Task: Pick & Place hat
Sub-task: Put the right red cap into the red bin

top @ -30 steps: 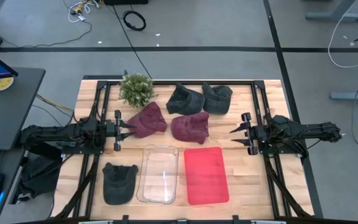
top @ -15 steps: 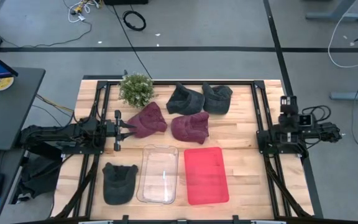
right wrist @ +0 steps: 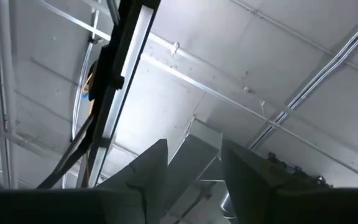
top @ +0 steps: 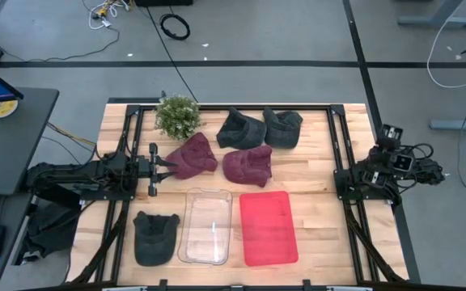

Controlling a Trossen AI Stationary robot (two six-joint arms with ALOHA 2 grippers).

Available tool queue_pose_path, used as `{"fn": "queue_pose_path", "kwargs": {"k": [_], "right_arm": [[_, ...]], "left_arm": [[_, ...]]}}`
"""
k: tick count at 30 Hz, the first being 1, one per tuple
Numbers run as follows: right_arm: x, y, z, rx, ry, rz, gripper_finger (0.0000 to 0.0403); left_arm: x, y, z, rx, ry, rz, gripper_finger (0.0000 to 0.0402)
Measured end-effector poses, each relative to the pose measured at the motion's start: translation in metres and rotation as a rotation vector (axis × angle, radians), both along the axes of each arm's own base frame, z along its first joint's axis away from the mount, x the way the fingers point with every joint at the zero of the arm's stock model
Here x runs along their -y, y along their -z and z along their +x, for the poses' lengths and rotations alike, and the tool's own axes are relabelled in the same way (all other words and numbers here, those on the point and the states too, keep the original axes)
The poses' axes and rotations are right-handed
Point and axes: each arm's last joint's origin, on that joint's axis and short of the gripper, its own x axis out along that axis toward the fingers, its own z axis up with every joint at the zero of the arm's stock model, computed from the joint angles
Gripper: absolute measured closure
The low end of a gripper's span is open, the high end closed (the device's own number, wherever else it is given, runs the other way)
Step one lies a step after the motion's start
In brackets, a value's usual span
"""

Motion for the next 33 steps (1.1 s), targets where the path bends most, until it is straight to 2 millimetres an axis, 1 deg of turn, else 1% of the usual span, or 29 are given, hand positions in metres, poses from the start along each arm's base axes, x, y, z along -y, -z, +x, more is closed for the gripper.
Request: {"fn": "queue_pose_path", "kwargs": {"k": [1,3,5,6,9,11,13,15,17,18,20,28,33], "right_arm": [[0.000,-0.002,0.000,0.000,0.006,-0.002,0.0246],[0.000,-0.011,-0.002,-0.005,-0.002,0.013,0.0246],[0.001,-0.030,-0.004,-0.055,-0.034,0.045,0.0246],[0.002,-0.044,-0.005,-0.109,-0.046,0.069,0.0246],[0.003,-0.096,-0.003,-0.398,-0.039,0.137,0.0246],[0.004,-0.130,0.003,-0.591,-0.007,0.168,0.0246],[0.006,-0.153,0.015,-0.776,0.017,0.238,0.0246],[0.006,-0.167,0.029,-0.933,0.036,0.290,0.0246],[0.006,-0.175,0.045,-1.040,0.056,0.292,0.0246],[0.006,-0.178,0.053,-1.065,0.070,0.281,0.0246],[0.005,-0.177,0.070,-1.109,0.096,0.259,0.0246],[0.004,-0.156,0.130,-1.296,0.260,0.153,0.0246],[0.003,-0.141,0.160,-1.393,0.271,0.141,0.0246]], "left_arm": [[0.000,0.000,0.000,0.000,0.000,0.000,0.0287],[0.000,0.000,0.000,0.000,0.000,0.000,0.0287],[0.000,0.000,0.000,0.000,0.000,0.000,0.0287],[0.000,0.000,0.000,0.000,0.000,0.000,0.0287],[0.000,0.000,0.000,0.000,0.000,0.000,0.0287],[0.000,0.000,0.000,0.000,0.000,0.000,0.0287],[0.000,0.000,0.000,0.000,0.000,0.000,0.0287],[0.000,0.000,0.000,0.000,0.000,0.000,0.0287],[0.000,0.000,0.000,0.000,0.000,0.000,0.0287],[0.000,0.000,0.000,0.000,0.000,0.000,0.0287],[0.000,0.000,0.000,0.000,0.000,0.000,0.0287],[0.000,0.000,0.000,0.000,0.000,0.000,0.0287],[0.000,0.000,0.000,0.000,0.000,0.000,0.0287]]}}
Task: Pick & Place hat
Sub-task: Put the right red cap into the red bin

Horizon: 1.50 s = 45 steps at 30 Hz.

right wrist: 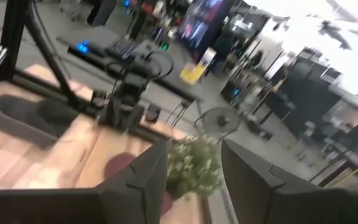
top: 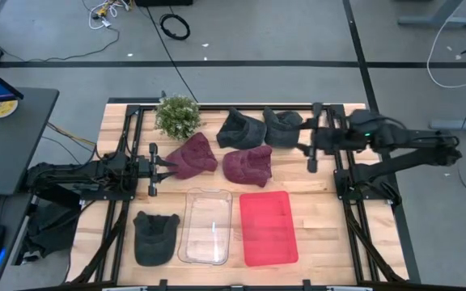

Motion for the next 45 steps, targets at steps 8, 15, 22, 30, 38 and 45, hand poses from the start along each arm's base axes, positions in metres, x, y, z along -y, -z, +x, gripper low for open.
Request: {"fn": "queue_pose_path", "kwargs": {"k": [8,15,22,30,38,45], "right_arm": [[-0.001,0.026,0.035,-0.155,-0.001,-0.014,0.0246],[-0.002,0.044,0.052,-0.257,-0.008,-0.045,0.0246],[-0.001,0.054,0.061,-0.316,-0.010,-0.065,0.0246],[0.008,0.077,0.069,-0.507,-0.023,-0.176,0.0246],[0.014,0.111,0.094,-0.680,-0.096,-0.354,0.0246],[0.020,0.145,0.116,-0.813,-0.180,-0.501,0.0246]], "left_arm": [[0.000,0.000,0.000,0.000,0.000,0.000,0.0287],[0.000,0.000,0.000,0.000,0.000,0.000,0.0287],[0.000,0.000,0.000,0.000,0.000,0.000,0.0287],[0.000,0.000,0.000,0.000,0.000,0.000,0.0287],[0.000,0.000,0.000,0.000,0.000,0.000,0.0287],[0.000,0.000,0.000,0.000,0.000,0.000,0.0287]]}}
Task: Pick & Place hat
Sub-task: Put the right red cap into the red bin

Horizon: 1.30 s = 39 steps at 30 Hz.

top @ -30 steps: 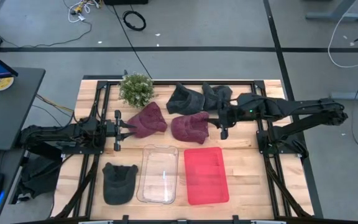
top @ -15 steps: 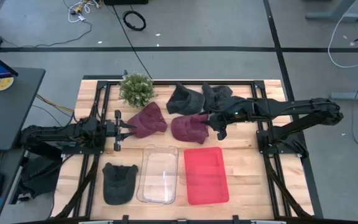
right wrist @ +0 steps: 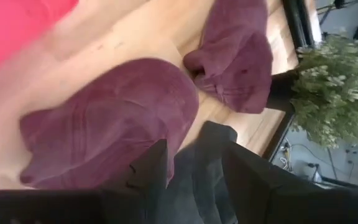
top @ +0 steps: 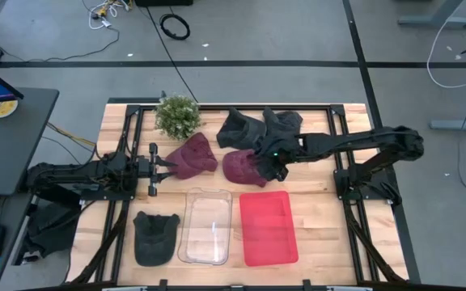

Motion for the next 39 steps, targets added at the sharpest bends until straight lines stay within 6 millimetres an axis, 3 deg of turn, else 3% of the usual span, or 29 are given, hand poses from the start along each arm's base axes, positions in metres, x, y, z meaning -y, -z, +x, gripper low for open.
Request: {"fn": "queue_pose_path", "kwargs": {"k": [7,18,30,39], "right_arm": [[0.011,0.022,0.018,-0.029,0.017,-0.063,0.0246],[0.037,0.059,0.027,-0.152,0.085,-0.052,0.0246],[0.039,0.092,0.044,-0.187,0.018,-0.044,0.0246],[0.040,0.097,0.049,-0.155,0.014,-0.042,0.0246]], "left_arm": [[0.000,0.000,0.000,0.000,0.000,0.000,0.0287],[0.000,0.000,0.000,0.000,0.000,0.000,0.0287],[0.000,0.000,0.000,0.000,0.000,0.000,0.0287],[0.000,0.000,0.000,0.000,0.000,0.000,0.0287]]}}
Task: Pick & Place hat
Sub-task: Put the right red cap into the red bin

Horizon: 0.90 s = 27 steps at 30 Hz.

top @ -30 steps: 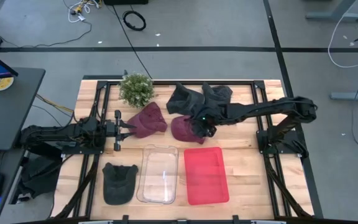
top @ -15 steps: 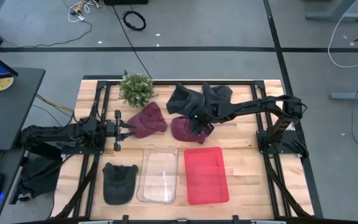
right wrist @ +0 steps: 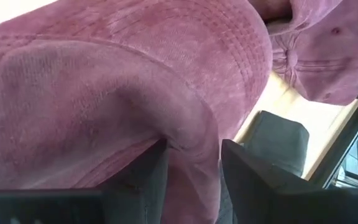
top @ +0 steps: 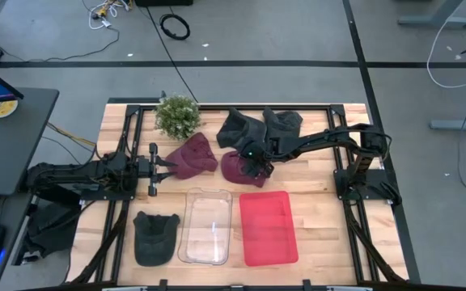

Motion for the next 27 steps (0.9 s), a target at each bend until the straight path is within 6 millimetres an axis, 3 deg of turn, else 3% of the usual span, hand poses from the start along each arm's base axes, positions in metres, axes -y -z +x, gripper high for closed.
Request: {"fn": "queue_pose_path", "kwargs": {"k": [4,10,17,27], "right_arm": [[0.000,0.000,0.000,0.003,0.017,0.011,0.0272],[0.000,0.000,0.000,0.004,0.019,0.012,0.0388],[0.004,-0.009,0.001,0.083,0.209,-0.084,0.0397],[-0.009,-0.073,-0.019,0.362,0.523,-0.053,0.0401]], "left_arm": [[0.000,0.000,0.000,0.000,0.000,0.000,0.0287],[0.000,0.000,0.000,0.000,0.000,0.000,0.0287],[0.000,0.000,0.000,0.000,0.000,0.000,0.0287],[0.000,0.000,0.000,-0.001,0.000,0.000,0.0287]]}}
